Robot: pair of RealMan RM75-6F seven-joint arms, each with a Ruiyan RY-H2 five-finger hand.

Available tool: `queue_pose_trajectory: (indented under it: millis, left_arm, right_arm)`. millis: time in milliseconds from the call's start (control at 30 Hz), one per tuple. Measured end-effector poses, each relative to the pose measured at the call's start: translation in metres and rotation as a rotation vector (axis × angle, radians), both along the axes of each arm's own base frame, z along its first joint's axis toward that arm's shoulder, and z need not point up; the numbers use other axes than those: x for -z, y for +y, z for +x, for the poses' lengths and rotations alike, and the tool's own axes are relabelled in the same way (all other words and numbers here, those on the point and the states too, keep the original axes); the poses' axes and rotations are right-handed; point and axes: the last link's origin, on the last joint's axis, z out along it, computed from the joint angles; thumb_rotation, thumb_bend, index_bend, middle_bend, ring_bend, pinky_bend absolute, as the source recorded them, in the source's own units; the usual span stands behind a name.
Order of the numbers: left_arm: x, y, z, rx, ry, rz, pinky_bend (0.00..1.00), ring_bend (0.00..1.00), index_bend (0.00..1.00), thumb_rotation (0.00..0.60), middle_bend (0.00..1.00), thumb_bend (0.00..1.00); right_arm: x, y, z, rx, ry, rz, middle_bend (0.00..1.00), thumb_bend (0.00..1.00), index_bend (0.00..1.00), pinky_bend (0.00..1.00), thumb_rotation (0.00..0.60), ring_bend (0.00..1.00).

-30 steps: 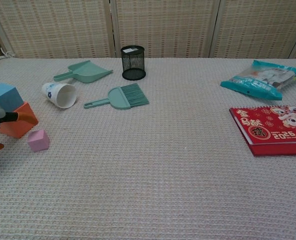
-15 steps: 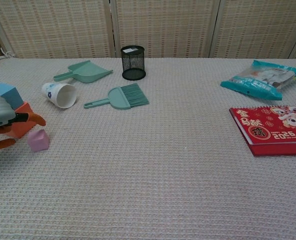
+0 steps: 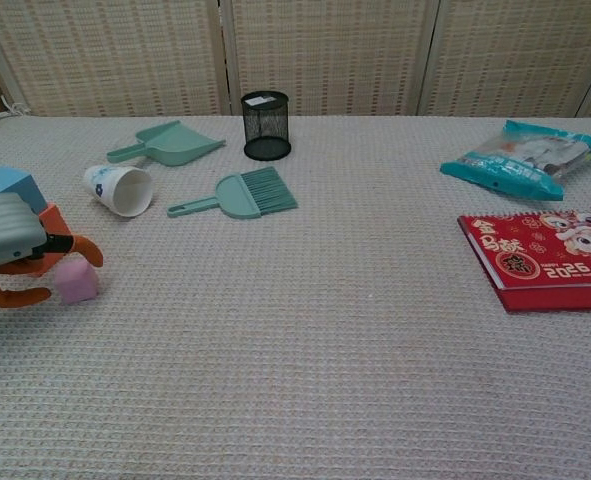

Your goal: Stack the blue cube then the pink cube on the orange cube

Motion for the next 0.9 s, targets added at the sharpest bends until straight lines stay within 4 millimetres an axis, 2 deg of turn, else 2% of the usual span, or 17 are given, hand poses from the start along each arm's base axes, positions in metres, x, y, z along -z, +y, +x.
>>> queue_pose_trajectory:
  millis: [433, 700, 900]
  left_arm:
    - [0.003, 0.008, -0.004, 0.042, 0.022, 0.013, 1.0, 1.0, 0.33, 0.6, 1.0, 0.36]
    - [0.006, 0.007, -0.002, 0.049, 0.001, 0.006, 1.0, 1.0, 0.41, 0.6, 1.0, 0.36]
    - [0.012, 0.008, 0.003, 0.041, -0.054, -0.001, 1.0, 1.0, 0.43, 0.6, 1.0, 0.36]
  right_arm:
    - [0.002, 0.0, 0.0, 0.015, 0.013, 0.014, 0.0, 0.09, 0.0, 0.0, 0.6, 0.0]
    - [0.002, 0.0, 0.0, 0.017, 0.014, 0.017, 0.0, 0.09, 0.0, 0.0, 0.6, 0.0]
    - [0.001, 0.001, 0.0, 0.017, 0.012, 0.014, 0.0, 0.09, 0.0, 0.0, 0.6, 0.0]
